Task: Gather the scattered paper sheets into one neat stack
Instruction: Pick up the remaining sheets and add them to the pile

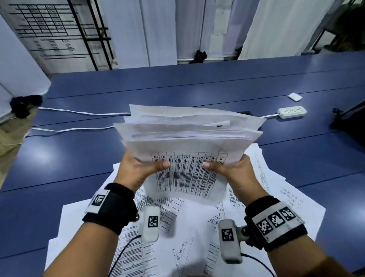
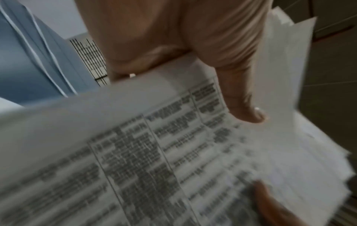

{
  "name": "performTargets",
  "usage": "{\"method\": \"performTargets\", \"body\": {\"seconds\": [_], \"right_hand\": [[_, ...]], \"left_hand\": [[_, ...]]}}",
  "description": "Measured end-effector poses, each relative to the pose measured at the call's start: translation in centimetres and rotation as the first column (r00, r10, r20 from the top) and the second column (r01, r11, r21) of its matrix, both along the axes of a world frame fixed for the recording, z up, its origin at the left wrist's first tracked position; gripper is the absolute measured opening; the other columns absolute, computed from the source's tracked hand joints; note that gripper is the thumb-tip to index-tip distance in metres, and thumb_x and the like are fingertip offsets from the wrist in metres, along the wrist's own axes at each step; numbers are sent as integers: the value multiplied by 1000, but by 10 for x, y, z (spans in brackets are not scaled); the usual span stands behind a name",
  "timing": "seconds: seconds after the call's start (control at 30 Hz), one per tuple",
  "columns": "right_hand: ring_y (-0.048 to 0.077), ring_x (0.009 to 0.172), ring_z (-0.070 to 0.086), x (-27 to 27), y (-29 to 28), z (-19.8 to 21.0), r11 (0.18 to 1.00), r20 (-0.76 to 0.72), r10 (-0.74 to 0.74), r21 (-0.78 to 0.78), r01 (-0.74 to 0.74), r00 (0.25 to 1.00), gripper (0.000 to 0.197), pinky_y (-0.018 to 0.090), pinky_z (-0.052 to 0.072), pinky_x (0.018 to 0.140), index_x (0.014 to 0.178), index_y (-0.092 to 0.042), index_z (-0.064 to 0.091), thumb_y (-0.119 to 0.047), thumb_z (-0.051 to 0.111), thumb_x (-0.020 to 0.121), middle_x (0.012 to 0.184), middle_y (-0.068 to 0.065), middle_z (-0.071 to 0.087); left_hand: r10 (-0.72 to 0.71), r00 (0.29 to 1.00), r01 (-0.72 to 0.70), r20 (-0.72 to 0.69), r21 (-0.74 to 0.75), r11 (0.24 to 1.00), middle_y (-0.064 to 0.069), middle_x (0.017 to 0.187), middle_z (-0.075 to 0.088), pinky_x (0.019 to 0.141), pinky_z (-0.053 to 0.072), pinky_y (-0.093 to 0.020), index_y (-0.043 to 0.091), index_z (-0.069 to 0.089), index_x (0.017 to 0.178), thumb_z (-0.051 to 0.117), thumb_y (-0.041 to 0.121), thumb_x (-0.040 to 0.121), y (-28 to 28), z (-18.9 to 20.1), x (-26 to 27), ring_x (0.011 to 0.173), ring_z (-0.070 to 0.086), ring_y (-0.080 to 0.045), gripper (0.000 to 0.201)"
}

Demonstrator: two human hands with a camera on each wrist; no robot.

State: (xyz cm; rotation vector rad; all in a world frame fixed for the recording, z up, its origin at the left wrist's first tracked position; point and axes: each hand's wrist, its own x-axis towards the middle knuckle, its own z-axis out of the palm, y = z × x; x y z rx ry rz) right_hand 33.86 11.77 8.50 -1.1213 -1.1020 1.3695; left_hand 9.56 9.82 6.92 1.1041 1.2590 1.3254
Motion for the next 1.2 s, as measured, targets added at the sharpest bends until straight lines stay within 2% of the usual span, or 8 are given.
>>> {"method": "performTargets", "body": {"seconds": [0.17,0.33,0.57,0.67,0.73,0.83,1.03,1.2], "right_hand": [[-2,69,70,-14,5,14,994,-5,-101,46,101,995,22,15,55,72,82,-12,63,-1,79,73,66,-14,73],[17,95,72,-16,6,25,981,-11,-151,118,152,988,37,33,55,89,103,-1,70,-15,83,72,98,2,76],[18,91,73,0,1,-10,996,85,67,-59,-63,994,50,40,58,86,106,-4,67,-2,85,60,99,6,76],[0,85,71,-10,3,-7,999,92,9,-39,-5,996,47,25,57,85,101,-9,62,-5,87,62,90,-3,75],[7,87,72,-14,7,2,1000,71,-13,5,13,997,47,32,58,86,100,-9,63,-7,88,61,87,-5,75],[3,56,66,-6,12,16,997,68,-5,78,0,998,24,21,58,65,71,-6,63,5,82,65,56,-9,67],[22,89,73,7,12,13,995,-23,84,47,-82,996,51,39,56,86,94,-7,70,-11,86,45,93,6,77],[19,89,73,-6,12,27,983,-66,133,138,-123,989,39,34,58,81,85,-16,75,2,81,51,93,3,77]], "left_hand": [[102,994,-103,32,64,993,-11,112,70,92,54,-33,-2,55,121,82,6,69,0,25,30,103,68,-18,59],[178,983,-181,37,205,962,-5,121,65,96,50,-32,19,47,122,84,16,69,2,37,27,113,63,-17,65],[125,991,-128,54,46,991,-11,121,65,97,50,-45,8,43,127,95,32,44,3,-7,-1,113,63,-24,101],[88,996,-88,7,63,994,-10,115,68,94,53,-41,5,47,126,92,23,49,6,-3,13,109,66,-24,91],[99,995,-98,-3,113,989,-10,115,69,96,51,-42,2,51,125,90,18,60,10,6,18,110,65,-23,78],[183,978,-200,97,206,958,-1,106,72,88,54,-32,2,51,119,87,16,62,12,18,6,101,68,-16,69],[-22,995,8,97,140,990,0,103,74,83,54,-26,13,65,108,93,39,44,6,20,-6,99,69,-16,75],[-70,992,43,102,254,966,5,96,75,80,55,-26,28,76,92,86,4,54,6,39,16,94,71,-13,46]]}}
